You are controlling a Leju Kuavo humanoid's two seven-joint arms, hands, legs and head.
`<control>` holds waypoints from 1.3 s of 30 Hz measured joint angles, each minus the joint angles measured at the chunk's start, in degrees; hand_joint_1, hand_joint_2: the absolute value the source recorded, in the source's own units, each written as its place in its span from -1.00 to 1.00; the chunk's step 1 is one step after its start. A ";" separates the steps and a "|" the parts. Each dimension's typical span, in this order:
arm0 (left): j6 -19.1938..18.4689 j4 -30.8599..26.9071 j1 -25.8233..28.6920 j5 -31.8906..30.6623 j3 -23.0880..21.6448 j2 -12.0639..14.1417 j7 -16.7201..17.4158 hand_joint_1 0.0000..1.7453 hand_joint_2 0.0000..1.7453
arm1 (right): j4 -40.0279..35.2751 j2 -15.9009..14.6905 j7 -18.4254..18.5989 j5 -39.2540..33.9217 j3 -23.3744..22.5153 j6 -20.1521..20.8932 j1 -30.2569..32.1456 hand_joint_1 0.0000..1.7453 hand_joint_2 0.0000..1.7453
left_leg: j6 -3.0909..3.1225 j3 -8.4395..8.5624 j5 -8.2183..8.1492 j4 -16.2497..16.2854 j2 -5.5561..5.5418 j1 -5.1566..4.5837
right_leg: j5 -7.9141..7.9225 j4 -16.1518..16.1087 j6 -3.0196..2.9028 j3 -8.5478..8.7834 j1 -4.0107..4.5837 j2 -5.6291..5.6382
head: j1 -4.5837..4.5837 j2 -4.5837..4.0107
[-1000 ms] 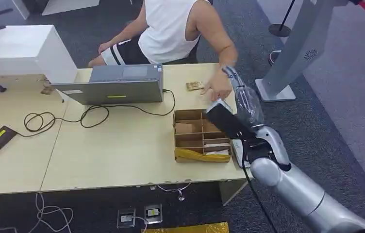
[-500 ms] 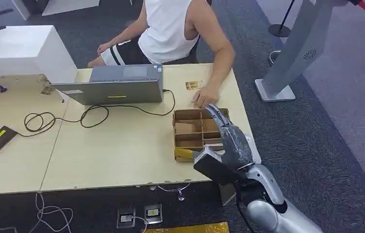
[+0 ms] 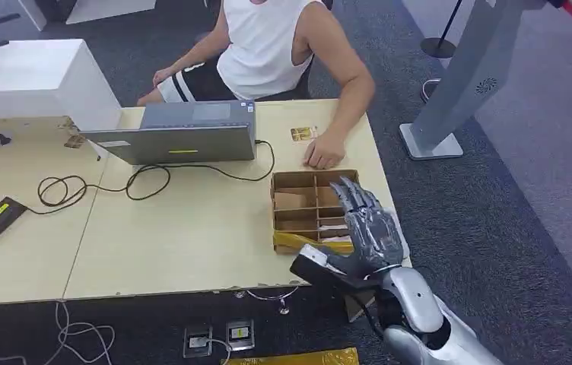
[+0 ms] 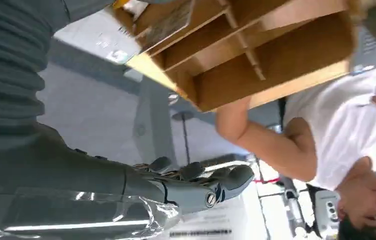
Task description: Pass the card to the sensor for recognition and then transmit it.
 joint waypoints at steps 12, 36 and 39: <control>-0.46 0.00 -0.47 -0.11 -0.04 0.00 0.59 -1.00 -1.00 | 3.61 -0.31 2.95 7.01 -0.02 4.07 0.63 -1.00 1.00 | 0.00 0.00 0.00 0.00 0.00 0.00 | 0.00 0.00 0.00 -0.01 0.00 0.00 | -0.02 0.00; -1.01 0.00 -0.98 -0.11 -0.24 0.00 1.57 -1.00 -1.00 | 11.55 1.47 -1.35 -2.50 -1.70 -0.08 -0.09 -1.00 1.00 | 0.00 -0.03 0.00 0.00 -0.01 0.00 | 0.00 0.00 0.00 0.00 0.00 -0.01 | 0.00 0.00; -1.01 0.00 -0.98 -0.11 -0.24 0.00 1.60 -1.00 -1.00 | 12.64 1.90 -1.50 -3.00 -1.73 -0.21 -0.57 -1.00 1.00 | 0.00 -0.02 0.00 0.00 -0.01 0.00 | 0.00 0.00 0.00 0.00 0.00 -0.01 | 0.00 0.00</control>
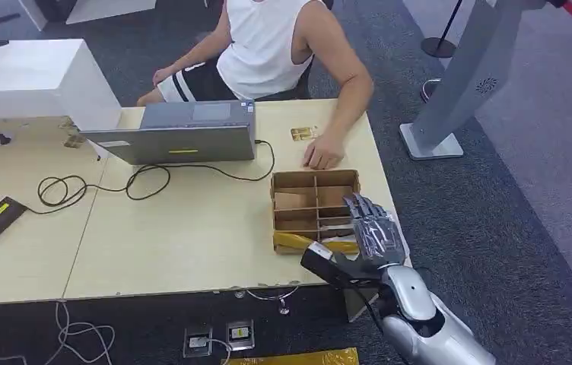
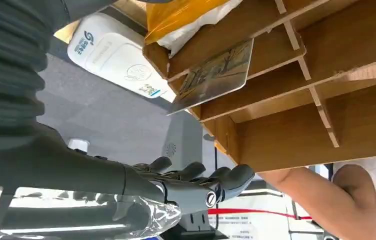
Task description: Pass the card to the sensor for recognition and then transmit it.
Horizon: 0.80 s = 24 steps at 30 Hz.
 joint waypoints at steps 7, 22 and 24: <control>-0.07 0.00 -0.02 -0.02 -0.15 0.00 0.17 -1.00 -1.00 | 1.77 0.59 -0.26 -0.63 0.00 -0.55 -0.61 -1.00 1.00 | 0.00 -0.01 0.00 0.00 0.00 0.00 | 0.00 0.00 0.00 0.00 0.00 0.00 | 0.00 0.00; -0.31 0.00 -0.04 -0.02 -0.48 0.00 0.24 -1.00 -1.00 | 3.80 1.99 -0.70 -1.75 0.04 -1.05 -1.11 -1.00 1.00 | 0.00 0.00 0.00 0.00 0.00 0.00 | 0.00 0.00 0.00 0.00 0.00 0.00 | 0.00 0.00; -0.31 0.00 -0.04 -0.02 -0.50 0.00 0.24 -1.00 -1.00 | 3.98 2.08 -0.74 -1.79 0.04 -1.09 -1.14 -1.00 1.00 | 0.00 0.00 0.00 0.00 0.00 0.00 | 0.00 0.00 0.00 0.00 0.00 0.00 | 0.00 0.00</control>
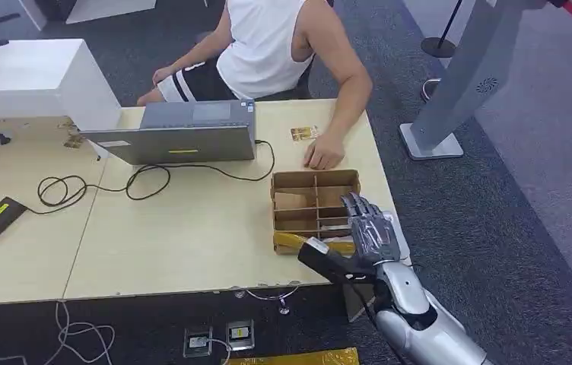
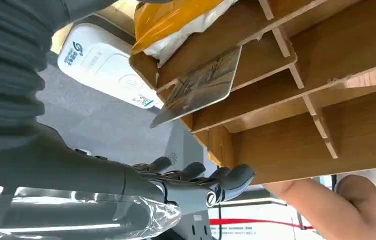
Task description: Pass the card to the sensor for recognition and then transmit it.
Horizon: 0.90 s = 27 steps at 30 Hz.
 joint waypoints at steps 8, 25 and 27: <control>0.00 0.00 -0.02 0.00 0.00 0.00 0.00 -1.00 -1.00 | 0.57 0.37 -0.24 -0.24 0.00 -0.02 -0.04 1.00 1.00 | 0.00 0.00 0.00 0.00 0.00 0.00 | 0.00 0.00 0.00 0.00 0.00 0.00 | 0.00 0.00; -0.07 0.00 -0.15 0.00 -0.20 0.00 0.22 -1.00 -1.00 | 2.05 1.27 -1.14 -1.42 0.02 -0.59 -1.34 1.00 1.00 | 0.00 0.00 0.00 0.00 0.02 0.00 | 0.00 0.00 0.00 0.00 0.00 0.02 | 0.00 0.00; -0.07 0.00 -0.21 0.02 -0.42 -0.02 0.39 -1.00 -1.00 | 2.34 1.49 -1.18 -1.51 0.02 -0.59 -1.51 1.00 1.00 | 0.00 0.00 0.00 0.00 0.01 0.00 | 0.00 0.00 0.00 0.00 0.00 0.00 | 0.00 0.00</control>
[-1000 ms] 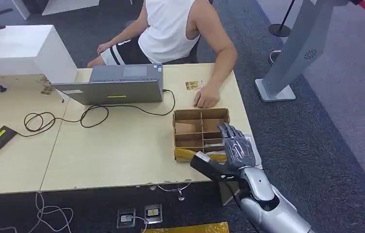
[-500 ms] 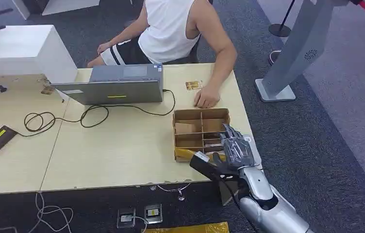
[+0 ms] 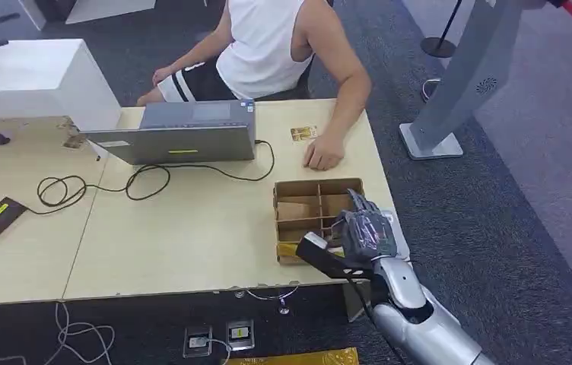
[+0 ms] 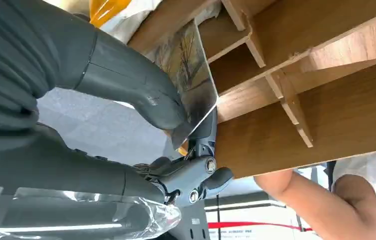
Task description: Pass the card to the sensor for recognition and then transmit it.
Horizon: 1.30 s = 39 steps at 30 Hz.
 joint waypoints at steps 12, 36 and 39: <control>0.17 0.00 0.00 0.55 -0.02 -0.17 0.00 -1.00 -1.00 | 2.12 1.90 -1.88 -0.61 0.02 -0.72 -0.74 1.00 1.00 | 0.00 0.00 0.00 0.00 0.00 0.00 | 0.00 0.01 0.00 0.00 0.00 0.01 | 0.00 0.00; 0.48 0.00 0.01 0.00 -0.02 -0.42 0.00 -1.00 -1.00 | -0.61 1.07 0.61 4.04 -1.73 -3.02 -5.01 1.00 1.00 | -0.01 0.03 0.01 0.01 0.01 0.00 | 0.01 0.01 0.00 0.00 0.00 0.02 | 0.00 0.00; 0.61 0.00 0.02 0.00 -0.02 -0.42 0.00 -1.00 -1.00 | -2.65 0.55 1.11 5.53 -2.10 -1.27 -6.82 1.00 1.00 | -0.01 0.04 0.01 0.01 0.01 0.00 | 0.02 0.01 -0.02 0.00 0.00 0.02 | -0.04 0.00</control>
